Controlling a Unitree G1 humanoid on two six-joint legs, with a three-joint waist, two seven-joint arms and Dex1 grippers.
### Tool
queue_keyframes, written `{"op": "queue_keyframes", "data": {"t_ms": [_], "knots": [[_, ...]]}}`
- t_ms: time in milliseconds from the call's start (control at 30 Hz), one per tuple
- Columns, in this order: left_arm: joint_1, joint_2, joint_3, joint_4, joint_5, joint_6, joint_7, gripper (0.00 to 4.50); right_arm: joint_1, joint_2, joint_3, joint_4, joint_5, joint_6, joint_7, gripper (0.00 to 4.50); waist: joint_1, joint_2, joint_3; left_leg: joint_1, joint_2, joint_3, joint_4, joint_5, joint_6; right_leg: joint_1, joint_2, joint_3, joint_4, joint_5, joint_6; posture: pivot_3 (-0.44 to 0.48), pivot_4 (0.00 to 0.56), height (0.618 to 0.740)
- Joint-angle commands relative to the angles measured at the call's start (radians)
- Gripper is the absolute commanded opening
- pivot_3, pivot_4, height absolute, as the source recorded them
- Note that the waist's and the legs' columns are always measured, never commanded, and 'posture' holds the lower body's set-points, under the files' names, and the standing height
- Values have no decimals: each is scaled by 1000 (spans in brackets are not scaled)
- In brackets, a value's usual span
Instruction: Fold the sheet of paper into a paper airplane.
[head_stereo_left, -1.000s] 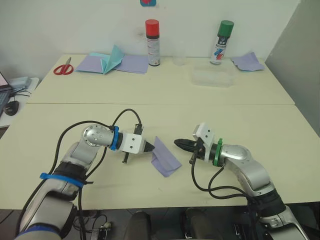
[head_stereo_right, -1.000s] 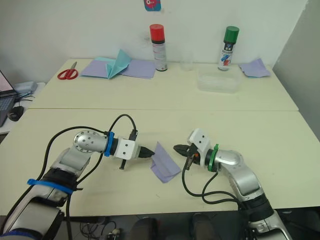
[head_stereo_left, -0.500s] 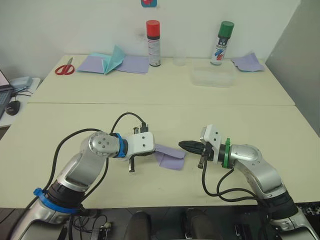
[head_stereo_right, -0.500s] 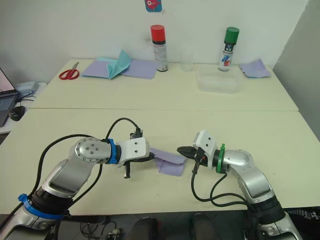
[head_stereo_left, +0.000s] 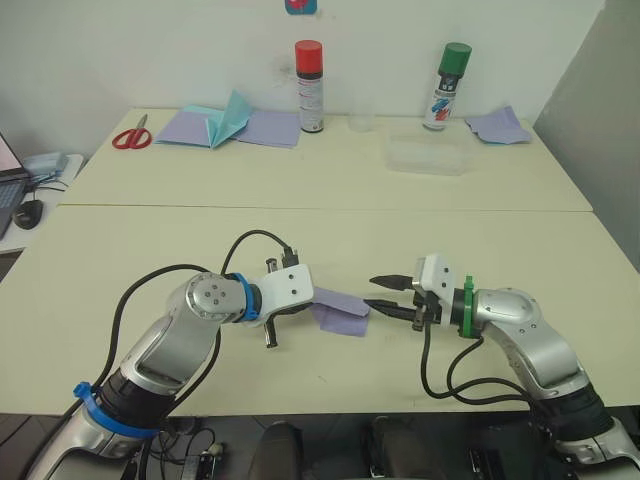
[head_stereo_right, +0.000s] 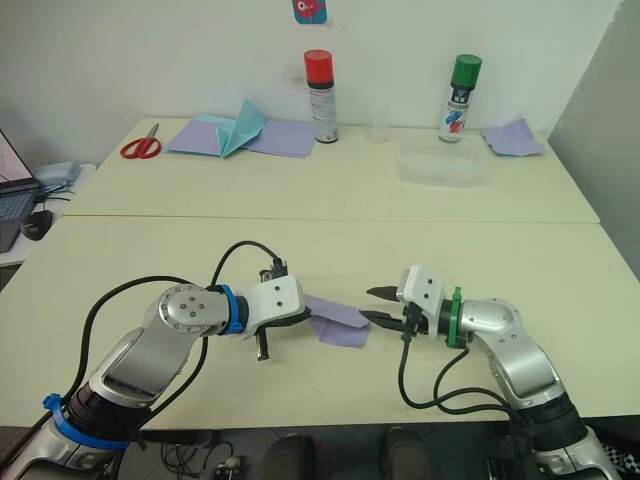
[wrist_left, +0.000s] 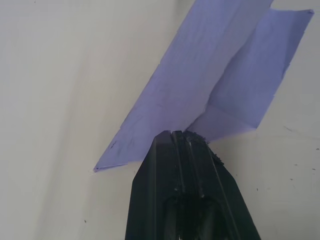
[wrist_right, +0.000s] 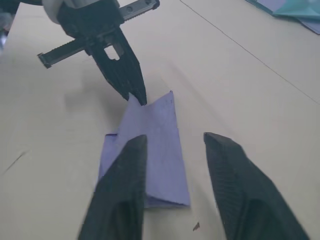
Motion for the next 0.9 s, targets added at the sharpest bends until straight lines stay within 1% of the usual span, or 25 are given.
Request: {"op": "queue_keyframes", "data": {"t_ms": [33,133,167,300,433,533,833,867,900], "knots": [[-15,5,-3,8,6,-23,12,0,17,-4,30,-47,-29,-85,24,3268,0,0,0,0,0,0,0,0,0,0,0,0,0,0,0,0,150,740],[-20,5,-5,17,6,-30,13,0,13,24,75,7,-106,-165,-14,4341,-2,0,0,0,1,0,0,0,0,0,0,0,0,0,0,0,150,740],[-23,4,-7,19,5,-31,14,0,3,40,93,30,-129,-180,-26,4456,-2,0,0,1,1,0,0,0,0,0,0,0,0,0,0,0,150,740],[-29,3,-14,26,3,-33,14,0,-65,155,138,133,-203,-224,-110,4456,-2,0,0,1,1,0,1,0,0,0,1,0,1,1,1,0,150,740],[-35,2,-16,30,1,-35,15,0,-90,190,153,187,-224,-252,-116,4456,0,0,0,1,0,1,1,0,0,0,1,0,1,1,1,0,150,740],[-36,3,-17,32,0,-38,15,0,-99,198,157,234,-239,-275,-119,3892,2,0,0,0,0,1,1,0,0,0,0,0,0,1,1,0,150,740],[-29,9,-12,31,-10,-50,5,0,-106,203,162,277,-263,-341,-112,566,1,0,0,1,1,0,1,0,0,0,0,0,1,1,1,0,150,740],[-27,10,-9,28,-16,-55,1,256,-104,205,161,277,-264,-343,-113,175,1,0,0,1,1,0,1,0,0,0,0,0,1,1,1,0,150,740],[-25,11,-4,26,-24,-60,-4,533,-101,207,159,277,-260,-340,-113,0,1,0,0,1,0,0,1,0,0,0,0,0,1,1,1,0,150,740]]}}
